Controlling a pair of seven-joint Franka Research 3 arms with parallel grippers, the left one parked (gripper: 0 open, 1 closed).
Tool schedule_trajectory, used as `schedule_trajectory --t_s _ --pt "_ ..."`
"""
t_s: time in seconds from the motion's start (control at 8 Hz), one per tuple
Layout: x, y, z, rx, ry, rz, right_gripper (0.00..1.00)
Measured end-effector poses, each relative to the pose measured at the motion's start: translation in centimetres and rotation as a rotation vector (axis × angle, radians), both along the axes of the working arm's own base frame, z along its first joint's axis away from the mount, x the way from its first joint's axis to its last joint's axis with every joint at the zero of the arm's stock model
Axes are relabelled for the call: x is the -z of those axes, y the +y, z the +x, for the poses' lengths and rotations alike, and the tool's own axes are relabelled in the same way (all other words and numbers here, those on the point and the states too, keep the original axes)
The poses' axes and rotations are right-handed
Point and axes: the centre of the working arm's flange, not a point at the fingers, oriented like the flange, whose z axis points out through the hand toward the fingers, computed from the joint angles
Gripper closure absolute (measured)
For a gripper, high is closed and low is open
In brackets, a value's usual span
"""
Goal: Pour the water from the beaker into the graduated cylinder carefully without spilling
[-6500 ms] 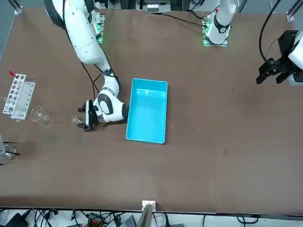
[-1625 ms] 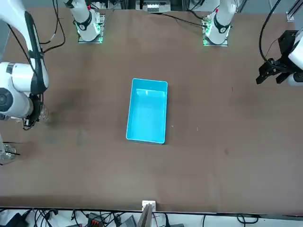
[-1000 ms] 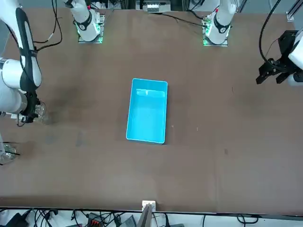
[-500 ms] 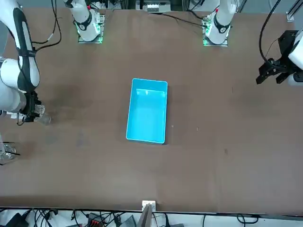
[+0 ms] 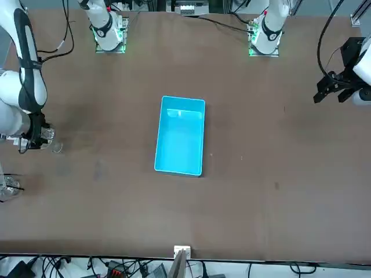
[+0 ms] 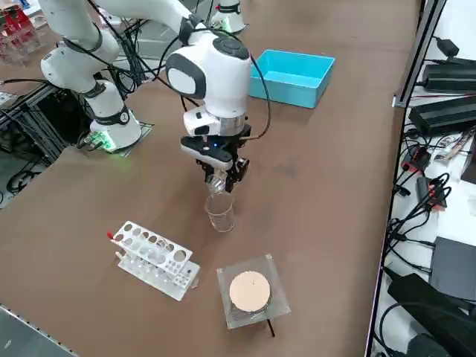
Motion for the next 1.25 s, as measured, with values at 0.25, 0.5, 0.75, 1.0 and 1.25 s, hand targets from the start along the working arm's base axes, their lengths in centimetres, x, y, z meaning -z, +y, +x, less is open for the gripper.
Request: schedule_trajectory --t_s 0.25,0.5,0.75,1.0,1.25 --pt "-0.1 0.9 0.3 -0.039 0.003 -0.04 0.39" --pt "-0.2 2.1 0.7 -0.063 0.007 -0.141 0.39" --pt "-0.1 4.1 0.9 -0.075 0.006 -0.267 0.39" --pt "0.1 7.5 1.0 -0.093 0.017 -0.416 0.39" --pt "0.3 13.5 0.8 -0.128 0.024 -0.57 0.39"
